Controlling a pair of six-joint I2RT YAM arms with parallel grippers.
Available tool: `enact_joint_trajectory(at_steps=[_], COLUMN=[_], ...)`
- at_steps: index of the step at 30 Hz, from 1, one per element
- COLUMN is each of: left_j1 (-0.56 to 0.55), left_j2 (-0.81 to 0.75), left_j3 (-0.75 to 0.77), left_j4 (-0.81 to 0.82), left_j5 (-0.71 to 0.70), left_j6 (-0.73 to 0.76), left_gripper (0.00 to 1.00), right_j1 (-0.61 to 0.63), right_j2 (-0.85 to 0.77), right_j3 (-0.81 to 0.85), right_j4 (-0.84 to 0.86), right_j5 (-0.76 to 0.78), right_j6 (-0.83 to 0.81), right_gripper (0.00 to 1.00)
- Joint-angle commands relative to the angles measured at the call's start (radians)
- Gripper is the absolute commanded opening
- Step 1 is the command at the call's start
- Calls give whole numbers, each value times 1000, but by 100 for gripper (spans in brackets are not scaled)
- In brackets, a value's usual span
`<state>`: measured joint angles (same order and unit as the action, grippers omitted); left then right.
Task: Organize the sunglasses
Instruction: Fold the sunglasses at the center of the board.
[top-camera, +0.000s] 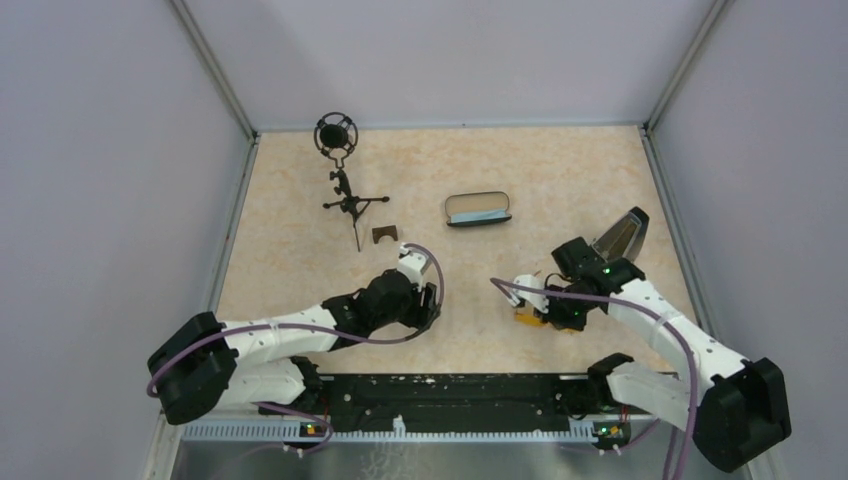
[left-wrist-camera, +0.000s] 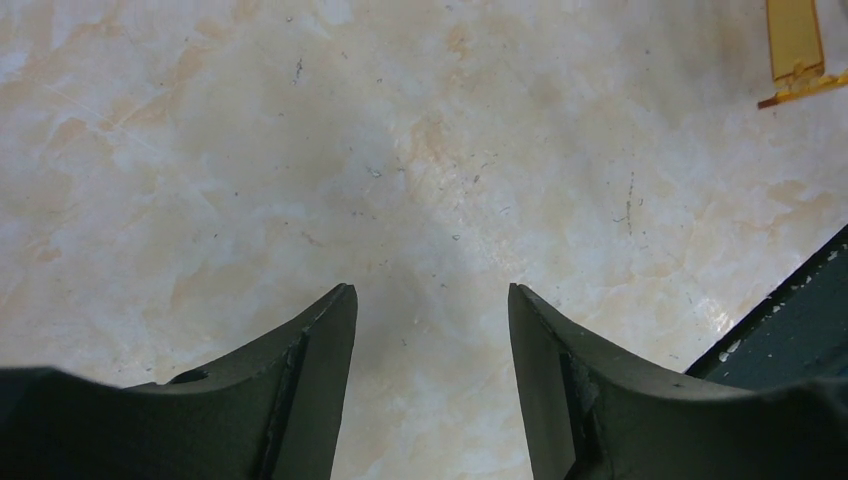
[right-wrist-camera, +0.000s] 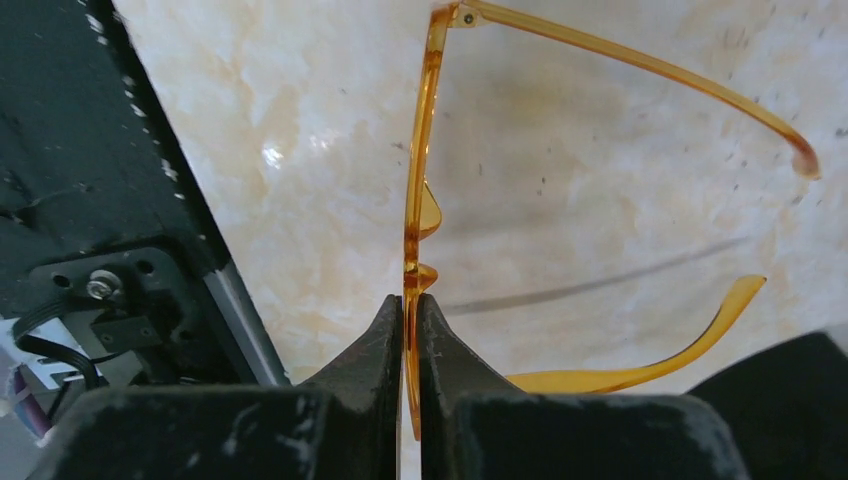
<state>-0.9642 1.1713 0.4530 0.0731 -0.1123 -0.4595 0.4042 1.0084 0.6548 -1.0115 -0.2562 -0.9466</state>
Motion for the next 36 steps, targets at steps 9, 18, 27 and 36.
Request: enact_joint_trajectory(at_steps=[9, 18, 27, 36], left_j1=[-5, -63, -113, -26], left_j2=[112, 279, 294, 262], left_j3=[104, 162, 239, 450], left_j4=[85, 354, 335, -30], left_j5=[177, 519, 584, 196], left_j6=[-33, -62, -31, 154], left_gripper=[45, 44, 46, 50], right_j1=[451, 612, 635, 671], right_j2=[110, 171, 92, 1], right_j3=[148, 202, 212, 259], right_j4=[60, 106, 102, -45], right_j5=[10, 11, -70, -167], right_j6=[179, 150, 107, 40], right_gripper=[0, 0, 0, 1])
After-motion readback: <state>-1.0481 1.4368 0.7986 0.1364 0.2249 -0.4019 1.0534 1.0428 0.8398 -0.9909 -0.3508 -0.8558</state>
